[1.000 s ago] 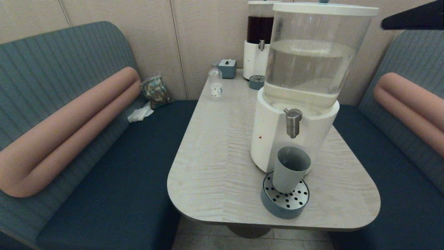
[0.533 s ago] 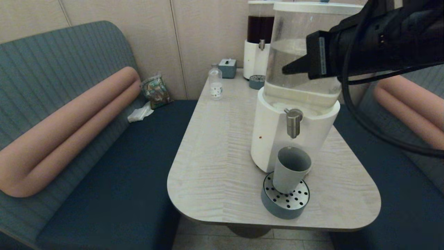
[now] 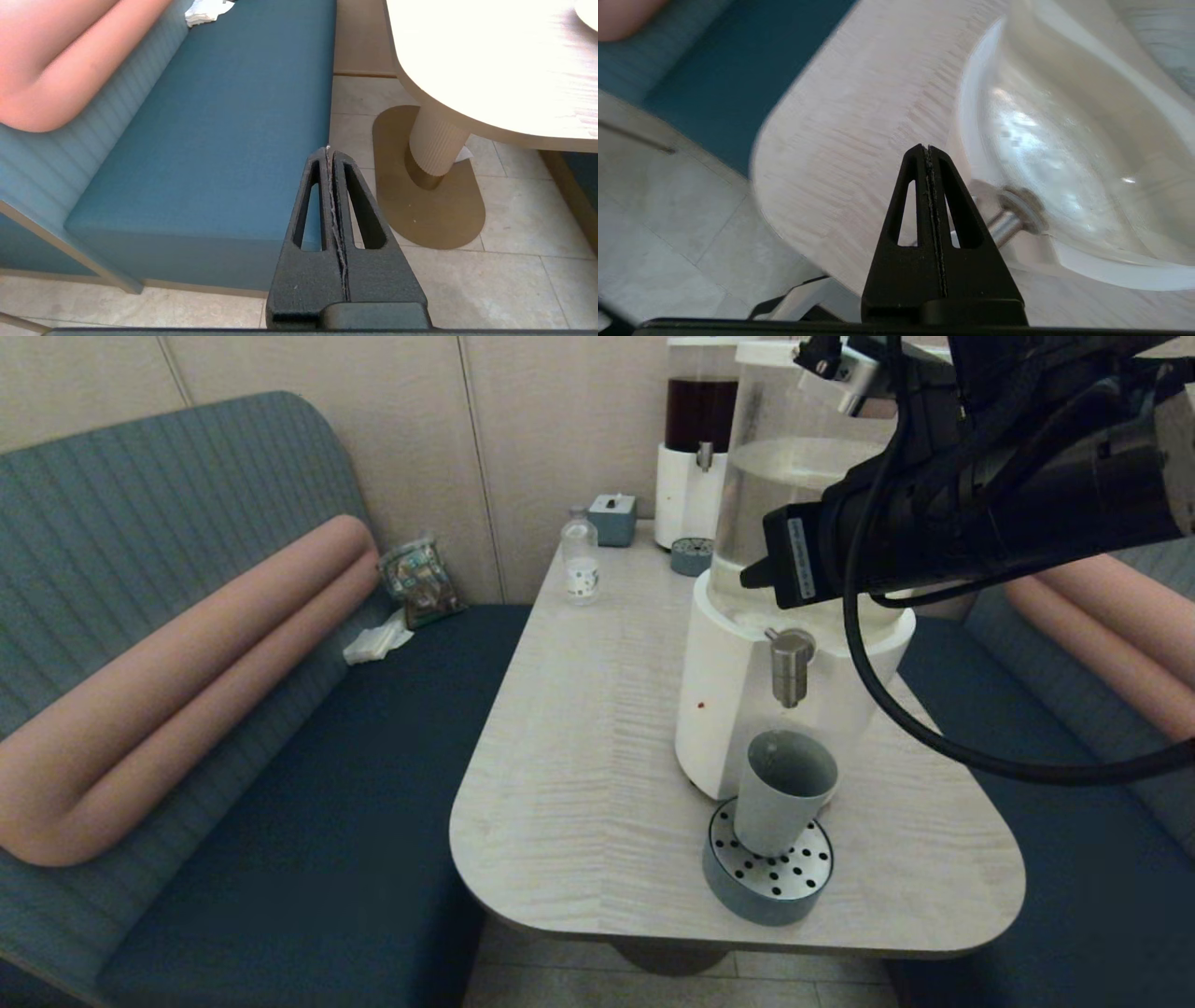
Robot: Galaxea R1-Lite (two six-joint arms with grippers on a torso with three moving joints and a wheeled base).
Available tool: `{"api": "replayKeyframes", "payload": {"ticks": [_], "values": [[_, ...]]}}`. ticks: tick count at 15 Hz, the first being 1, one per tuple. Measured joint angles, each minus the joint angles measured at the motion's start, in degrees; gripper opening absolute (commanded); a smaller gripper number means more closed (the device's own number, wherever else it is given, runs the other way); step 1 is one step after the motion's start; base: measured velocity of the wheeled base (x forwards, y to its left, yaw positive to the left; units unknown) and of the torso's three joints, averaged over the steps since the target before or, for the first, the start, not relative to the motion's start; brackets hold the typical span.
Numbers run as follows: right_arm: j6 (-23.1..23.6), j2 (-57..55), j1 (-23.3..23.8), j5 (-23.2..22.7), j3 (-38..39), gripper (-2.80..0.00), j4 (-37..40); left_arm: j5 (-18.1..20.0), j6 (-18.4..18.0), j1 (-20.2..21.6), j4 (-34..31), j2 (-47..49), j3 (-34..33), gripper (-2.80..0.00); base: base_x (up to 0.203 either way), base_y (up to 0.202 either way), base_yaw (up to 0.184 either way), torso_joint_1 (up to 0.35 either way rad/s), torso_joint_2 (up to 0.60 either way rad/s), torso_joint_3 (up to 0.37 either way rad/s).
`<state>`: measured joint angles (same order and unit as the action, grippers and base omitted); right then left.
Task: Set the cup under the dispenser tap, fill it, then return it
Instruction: Turn off the faucet
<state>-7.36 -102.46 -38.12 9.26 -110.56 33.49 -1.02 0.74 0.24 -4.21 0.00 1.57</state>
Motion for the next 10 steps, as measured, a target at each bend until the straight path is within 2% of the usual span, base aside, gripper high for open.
{"api": "replayKeyframes", "payload": {"ticks": [5, 10], "values": [[0.09, -1.45, 0.00, 3.64, 0.05, -2.80, 0.88, 0.00, 0.02, 0.00, 0.00, 0.00, 0.00, -2.80, 0.000, 0.000, 0.000, 0.000, 0.00, 0.000], [-0.12, -2.10, 0.00, 4.35, 0.06, -2.80, 1.64, -0.02, 0.00, 0.00, 0.00, 0.00, 0.00, -2.80, 0.000, 0.000, 0.000, 0.000, 0.00, 0.000]]}}
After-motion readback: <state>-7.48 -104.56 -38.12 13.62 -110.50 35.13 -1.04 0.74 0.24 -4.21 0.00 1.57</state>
